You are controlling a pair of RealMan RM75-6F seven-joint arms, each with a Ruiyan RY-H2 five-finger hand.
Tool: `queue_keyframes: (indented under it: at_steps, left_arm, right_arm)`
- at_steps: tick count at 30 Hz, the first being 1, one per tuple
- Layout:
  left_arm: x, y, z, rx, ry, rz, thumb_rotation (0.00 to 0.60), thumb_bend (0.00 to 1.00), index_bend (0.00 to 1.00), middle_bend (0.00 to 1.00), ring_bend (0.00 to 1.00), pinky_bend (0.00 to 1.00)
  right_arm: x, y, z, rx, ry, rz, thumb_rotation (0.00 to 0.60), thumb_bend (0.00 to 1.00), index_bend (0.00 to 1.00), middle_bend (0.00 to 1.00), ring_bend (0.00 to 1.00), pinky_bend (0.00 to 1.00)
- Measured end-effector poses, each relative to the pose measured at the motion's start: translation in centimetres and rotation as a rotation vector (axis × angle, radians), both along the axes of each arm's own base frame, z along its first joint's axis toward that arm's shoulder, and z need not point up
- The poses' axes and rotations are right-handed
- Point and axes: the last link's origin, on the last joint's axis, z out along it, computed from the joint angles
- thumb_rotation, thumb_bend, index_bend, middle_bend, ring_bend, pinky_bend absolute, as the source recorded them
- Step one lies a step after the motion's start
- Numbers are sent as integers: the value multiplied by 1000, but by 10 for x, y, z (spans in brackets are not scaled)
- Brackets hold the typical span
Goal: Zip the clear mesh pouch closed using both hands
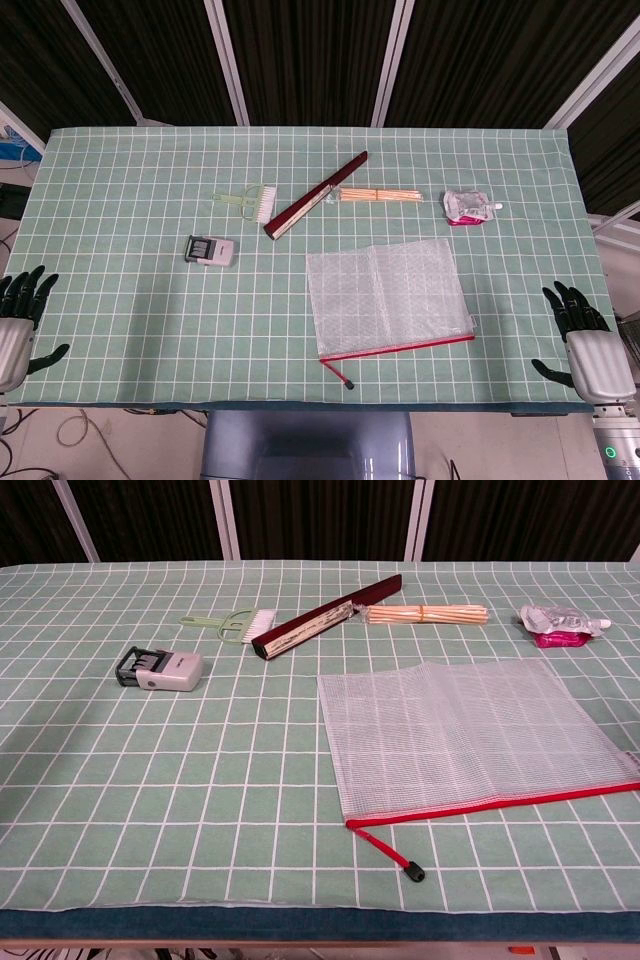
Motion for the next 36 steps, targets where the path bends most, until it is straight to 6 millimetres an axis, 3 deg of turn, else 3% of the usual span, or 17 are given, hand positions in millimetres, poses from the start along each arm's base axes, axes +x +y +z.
queue_keyframes:
  at_steps: [25, 31, 36]
  left_arm:
    - [1, 2, -2, -8, -15, 5, 600, 9, 0, 0, 0, 0]
    - [0, 3, -1, -8, -24, 12, 600, 9, 0, 0, 0, 0]
    - [1, 4, -3, -12, -16, 8, 600, 9, 0, 0, 0, 0]
  right_arm:
    - [3, -2, -1, 16, -26, 3, 600, 8, 0, 0, 0, 212]
    - [14, -8, -1, 44, -85, 45, 600, 57, 0, 9, 0, 211]
    - [32, -23, -8, 96, -131, 124, 600, 81, 25, 107, 44, 221]
